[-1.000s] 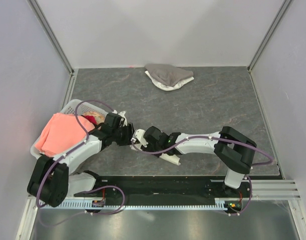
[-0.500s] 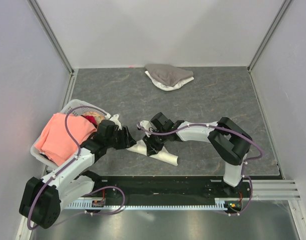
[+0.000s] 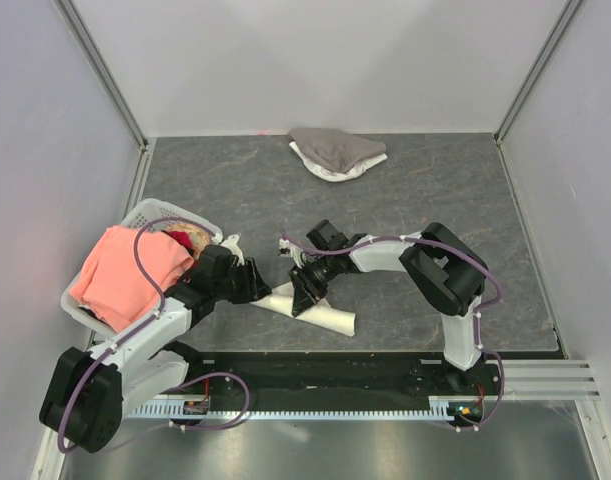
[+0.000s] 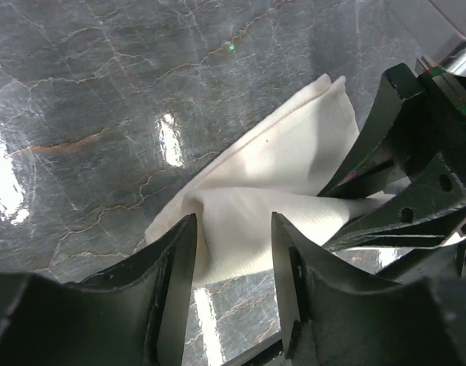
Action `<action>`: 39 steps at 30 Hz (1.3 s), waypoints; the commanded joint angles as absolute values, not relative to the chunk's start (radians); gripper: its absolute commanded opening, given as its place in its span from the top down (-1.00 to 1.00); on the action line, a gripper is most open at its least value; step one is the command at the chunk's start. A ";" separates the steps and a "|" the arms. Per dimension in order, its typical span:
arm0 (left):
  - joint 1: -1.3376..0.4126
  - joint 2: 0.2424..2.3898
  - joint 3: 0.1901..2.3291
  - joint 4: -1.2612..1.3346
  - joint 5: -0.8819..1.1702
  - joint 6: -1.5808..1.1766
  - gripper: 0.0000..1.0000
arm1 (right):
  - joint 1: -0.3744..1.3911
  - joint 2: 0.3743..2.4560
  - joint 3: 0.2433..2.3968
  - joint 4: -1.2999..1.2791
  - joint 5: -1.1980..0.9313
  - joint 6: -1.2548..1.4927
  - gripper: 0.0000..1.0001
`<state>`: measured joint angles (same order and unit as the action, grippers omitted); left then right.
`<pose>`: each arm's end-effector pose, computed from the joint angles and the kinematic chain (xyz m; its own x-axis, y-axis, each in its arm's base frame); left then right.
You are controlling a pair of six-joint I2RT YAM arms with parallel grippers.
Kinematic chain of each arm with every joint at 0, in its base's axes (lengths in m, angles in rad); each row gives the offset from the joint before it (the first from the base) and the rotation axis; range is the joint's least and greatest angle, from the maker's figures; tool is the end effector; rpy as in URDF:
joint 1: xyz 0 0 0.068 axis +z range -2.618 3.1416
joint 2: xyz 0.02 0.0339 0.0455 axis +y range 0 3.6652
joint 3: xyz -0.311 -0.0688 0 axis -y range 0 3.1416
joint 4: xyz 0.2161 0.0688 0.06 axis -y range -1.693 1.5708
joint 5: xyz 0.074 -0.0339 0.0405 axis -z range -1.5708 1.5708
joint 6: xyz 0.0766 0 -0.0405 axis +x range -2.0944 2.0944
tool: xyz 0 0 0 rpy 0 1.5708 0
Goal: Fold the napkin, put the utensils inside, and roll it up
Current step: Roll the napkin with the utensil
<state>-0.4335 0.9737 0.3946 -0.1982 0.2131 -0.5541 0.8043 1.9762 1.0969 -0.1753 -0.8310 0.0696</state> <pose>0.1429 -0.0840 0.1982 -0.8293 -0.1829 -0.5281 0.1306 0.8554 -0.5012 0.2288 0.3192 0.1618 -0.6531 -0.6107 -0.4477 -0.6947 0.2481 0.6751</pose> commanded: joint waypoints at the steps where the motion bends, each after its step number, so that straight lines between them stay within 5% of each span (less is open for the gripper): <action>1: -0.436 1.003 0.365 -0.115 0.232 -0.583 0.08 | 0.804 2.063 1.068 -0.296 -0.744 0.031 0.31; 5: -0.436 1.038 0.357 -0.094 0.227 -0.578 0.61 | 0.796 2.051 1.080 -0.305 -0.744 0.035 0.25; 10: -0.436 1.074 0.383 -0.109 0.221 -0.565 0.95 | 0.788 1.977 1.095 -0.347 -0.680 0.040 -0.05; 19: -0.436 1.144 0.457 -0.181 0.219 -0.558 0.96 | 0.810 1.672 1.079 -0.382 -0.419 0.023 -0.39; 26: -0.436 1.181 0.518 -0.267 0.251 -0.568 0.96 | 1.068 1.505 0.948 -0.230 0.085 -0.057 -0.42; 30: -0.436 1.193 0.531 -0.279 0.276 -0.566 0.96 | 1.189 1.534 0.930 -0.161 0.297 -0.103 -0.43; 39: -0.434 1.198 0.558 -0.301 0.279 -0.554 0.96 | 1.243 1.687 0.963 -0.118 0.290 -0.163 -0.46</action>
<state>-0.4343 1.1934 0.5137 -0.2874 0.2466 -0.5713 1.2331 1.6505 0.9432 -0.1734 0.2462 -0.1196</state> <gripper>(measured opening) 0.053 0.731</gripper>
